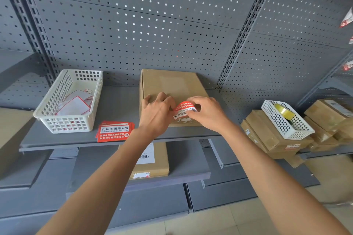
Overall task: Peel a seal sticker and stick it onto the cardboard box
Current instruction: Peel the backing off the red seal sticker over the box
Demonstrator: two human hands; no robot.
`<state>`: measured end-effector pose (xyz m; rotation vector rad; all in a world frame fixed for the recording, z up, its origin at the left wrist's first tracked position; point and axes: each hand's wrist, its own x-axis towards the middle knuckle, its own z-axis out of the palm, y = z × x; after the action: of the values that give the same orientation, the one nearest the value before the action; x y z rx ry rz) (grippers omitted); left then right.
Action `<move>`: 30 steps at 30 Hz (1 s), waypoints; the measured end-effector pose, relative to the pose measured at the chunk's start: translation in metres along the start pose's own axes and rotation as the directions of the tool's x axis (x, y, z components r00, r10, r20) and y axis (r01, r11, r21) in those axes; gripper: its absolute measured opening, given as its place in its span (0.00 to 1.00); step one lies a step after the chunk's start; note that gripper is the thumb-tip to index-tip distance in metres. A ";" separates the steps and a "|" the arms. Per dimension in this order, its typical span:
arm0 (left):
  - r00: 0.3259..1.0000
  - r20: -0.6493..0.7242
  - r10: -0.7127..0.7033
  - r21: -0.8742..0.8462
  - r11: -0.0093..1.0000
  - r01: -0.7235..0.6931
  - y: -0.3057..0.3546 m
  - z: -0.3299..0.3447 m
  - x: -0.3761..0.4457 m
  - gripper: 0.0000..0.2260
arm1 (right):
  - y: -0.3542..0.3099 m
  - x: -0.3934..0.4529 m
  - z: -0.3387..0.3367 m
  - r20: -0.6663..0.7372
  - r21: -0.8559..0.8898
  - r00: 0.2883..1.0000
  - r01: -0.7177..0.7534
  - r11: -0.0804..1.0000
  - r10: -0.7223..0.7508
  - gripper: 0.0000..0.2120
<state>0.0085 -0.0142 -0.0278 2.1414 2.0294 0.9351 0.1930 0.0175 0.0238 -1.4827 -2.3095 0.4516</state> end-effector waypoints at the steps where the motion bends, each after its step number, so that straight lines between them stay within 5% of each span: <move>1: 1.000 -0.002 -0.003 -0.011 1.000 0.003 0.000 0.000 0.000 0.05 | 0.000 0.000 0.000 -0.004 0.020 1.000 -0.010 1.000 0.010 0.14; 6: 1.000 -0.010 -0.006 -0.012 1.000 0.006 -0.001 0.000 0.001 0.05 | -0.015 0.003 0.002 0.018 0.030 1.000 -0.024 0.999 0.023 0.32; 12: 1.000 -0.016 0.012 -0.005 1.000 -0.012 0.001 -0.001 -0.001 0.05 | -0.022 0.004 0.012 -0.073 -0.242 0.993 0.076 0.967 -0.096 0.03; 30: 1.000 0.005 0.021 0.027 0.999 -0.021 0.002 -0.002 -0.002 0.05 | -0.022 -0.003 0.014 -0.081 -0.287 0.988 0.100 0.953 -0.128 0.03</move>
<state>0.0090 -0.0174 -0.0260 2.1805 2.0328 0.9096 0.1699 0.0053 0.0214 -1.4466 -2.4408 0.0142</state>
